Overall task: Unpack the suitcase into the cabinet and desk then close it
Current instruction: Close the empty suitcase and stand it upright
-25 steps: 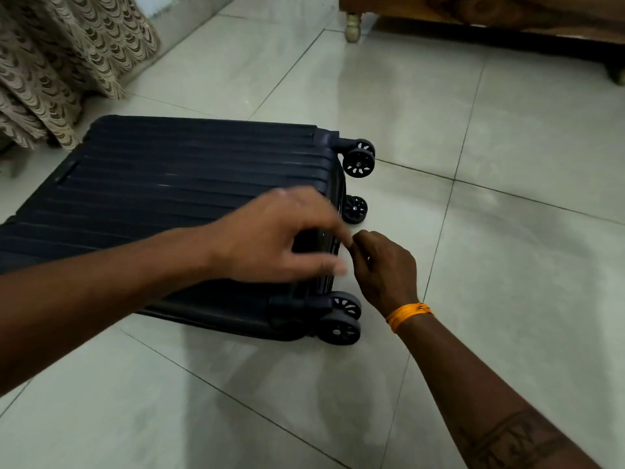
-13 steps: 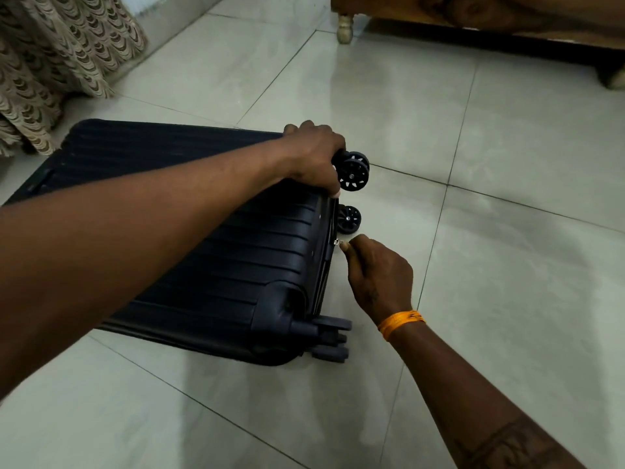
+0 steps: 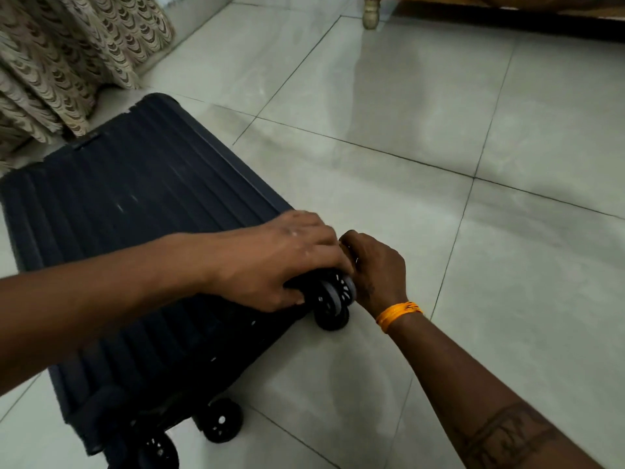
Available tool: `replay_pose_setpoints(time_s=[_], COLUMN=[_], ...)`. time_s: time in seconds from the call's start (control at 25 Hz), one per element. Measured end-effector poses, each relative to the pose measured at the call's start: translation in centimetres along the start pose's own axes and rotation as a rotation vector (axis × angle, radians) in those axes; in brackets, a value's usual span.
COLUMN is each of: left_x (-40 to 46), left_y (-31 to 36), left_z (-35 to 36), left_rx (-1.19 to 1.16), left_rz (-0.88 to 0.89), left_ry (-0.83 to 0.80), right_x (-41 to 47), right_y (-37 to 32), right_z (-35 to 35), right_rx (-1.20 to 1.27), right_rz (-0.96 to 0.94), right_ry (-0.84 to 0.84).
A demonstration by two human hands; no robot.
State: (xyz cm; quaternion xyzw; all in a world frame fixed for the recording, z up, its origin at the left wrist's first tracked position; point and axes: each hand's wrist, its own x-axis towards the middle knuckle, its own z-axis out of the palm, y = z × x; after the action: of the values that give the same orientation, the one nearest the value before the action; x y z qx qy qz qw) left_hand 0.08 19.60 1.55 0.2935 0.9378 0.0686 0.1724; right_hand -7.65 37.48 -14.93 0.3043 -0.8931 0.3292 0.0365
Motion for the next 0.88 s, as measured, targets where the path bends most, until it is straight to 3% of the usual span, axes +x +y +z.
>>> replay_pose_setpoints(time_s=[0.08, 0.2, 0.28, 0.6, 0.88], left_x=[-1.2, -3.8, -5.0, -5.2, -4.9], left_y=[-0.4, -3.2, -4.2, -4.3, -4.5], left_z=[0.2, 1.0, 2.1, 3.3, 3.2], left_rx=[-0.12, -0.021, 0.007, -0.01, -0.014], left_rz=[-0.087, -0.515, -0.698, -0.676, -0.685], left_ry=[0.08, 0.289, 0.308, 0.377, 0.39], right_x=[0.6, 1.8, 2.6, 7.8, 12.4], right_y=[0.0, 0.9, 1.2, -1.3, -2.8], right_z=[0.3, -0.1, -0.6, 2.1, 3.9], right_rx=[0.041, 0.118, 0.128, 0.049, 0.033], right_rz=[-0.033, -0.071, -0.1, -0.168, -0.174], right_ry=[-0.02, -0.044, -0.084, -0.069, -0.181])
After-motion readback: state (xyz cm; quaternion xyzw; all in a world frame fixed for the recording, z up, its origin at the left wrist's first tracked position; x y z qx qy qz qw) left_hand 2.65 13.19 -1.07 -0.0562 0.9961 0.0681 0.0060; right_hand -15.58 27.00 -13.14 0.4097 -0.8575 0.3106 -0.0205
